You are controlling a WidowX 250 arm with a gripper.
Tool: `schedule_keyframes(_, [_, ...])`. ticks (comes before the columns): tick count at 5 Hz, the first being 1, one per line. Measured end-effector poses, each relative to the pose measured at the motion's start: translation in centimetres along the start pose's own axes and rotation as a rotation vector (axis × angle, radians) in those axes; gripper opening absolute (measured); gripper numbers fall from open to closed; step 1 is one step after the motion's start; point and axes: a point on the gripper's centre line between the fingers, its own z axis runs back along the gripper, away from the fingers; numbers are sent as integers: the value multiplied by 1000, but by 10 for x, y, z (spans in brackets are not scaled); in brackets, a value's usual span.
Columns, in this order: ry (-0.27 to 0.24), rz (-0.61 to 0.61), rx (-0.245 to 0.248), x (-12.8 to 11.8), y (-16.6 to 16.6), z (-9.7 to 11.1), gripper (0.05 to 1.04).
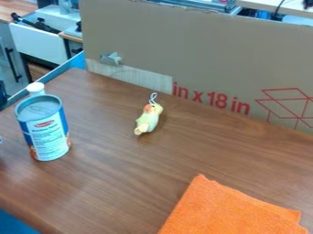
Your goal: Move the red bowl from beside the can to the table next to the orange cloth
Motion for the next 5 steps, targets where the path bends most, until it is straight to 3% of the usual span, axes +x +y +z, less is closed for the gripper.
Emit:
schedule_keyframes(1, [1,10,7,1,1,0,85])
schedule_keyframes(2, [-4,5,35,7,-18,31,85])
schedule_keyframes(3, [-87,-55,105,19,-64,88,85])
schedule_keyframes(4, [-132,-174,97,33,-110,105,85])
schedule_keyframes(5, [-112,-277,63,46,-148,101,85])
